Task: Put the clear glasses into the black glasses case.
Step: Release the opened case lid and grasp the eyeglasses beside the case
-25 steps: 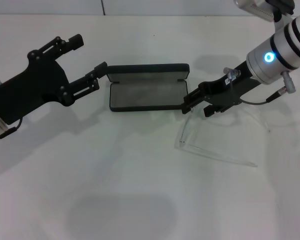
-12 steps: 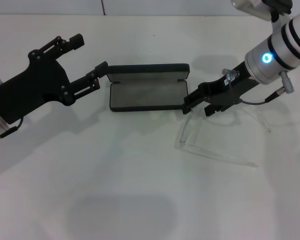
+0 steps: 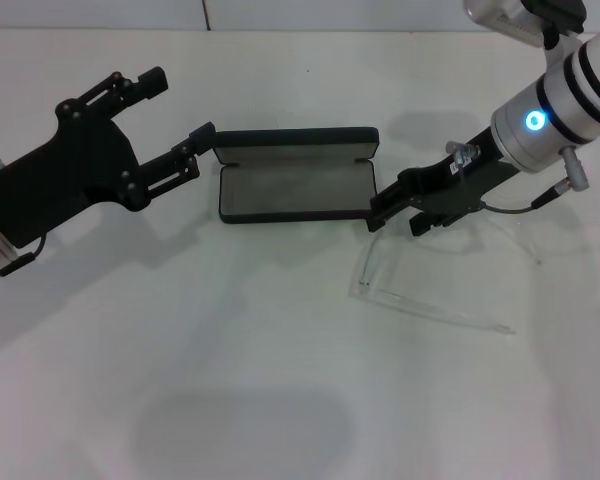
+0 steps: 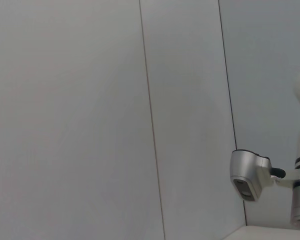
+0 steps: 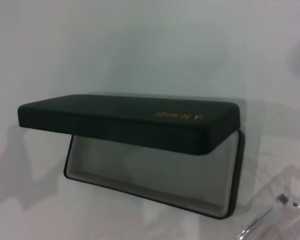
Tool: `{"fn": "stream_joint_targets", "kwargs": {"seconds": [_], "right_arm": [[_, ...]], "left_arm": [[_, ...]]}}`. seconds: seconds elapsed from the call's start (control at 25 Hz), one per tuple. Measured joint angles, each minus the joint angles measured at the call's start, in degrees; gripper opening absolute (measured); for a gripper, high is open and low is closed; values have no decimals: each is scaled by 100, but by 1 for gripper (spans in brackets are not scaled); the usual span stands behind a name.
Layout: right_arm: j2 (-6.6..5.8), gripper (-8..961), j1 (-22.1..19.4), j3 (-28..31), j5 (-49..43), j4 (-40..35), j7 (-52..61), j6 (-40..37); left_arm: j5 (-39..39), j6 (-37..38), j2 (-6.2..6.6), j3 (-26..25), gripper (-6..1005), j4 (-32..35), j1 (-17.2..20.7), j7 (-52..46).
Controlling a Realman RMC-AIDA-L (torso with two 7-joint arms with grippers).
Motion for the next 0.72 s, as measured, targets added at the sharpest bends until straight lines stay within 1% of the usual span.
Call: {"fn": "stream_joint_targets", "kwargs": {"seconds": [0.32, 0.6, 0.72], "right_arm": [[0, 616, -7, 0, 7, -71, -40, -146], [-12, 364, -8, 1, 9, -76, -40, -284], [-39, 256, -8, 0, -33, -77, -31, -376]], "left_arm": [[1, 3, -5, 0, 769, 0, 25, 0], [1, 3, -5, 0, 768, 5, 41, 0], [0, 3, -5, 0, 768, 11, 42, 0]]}}
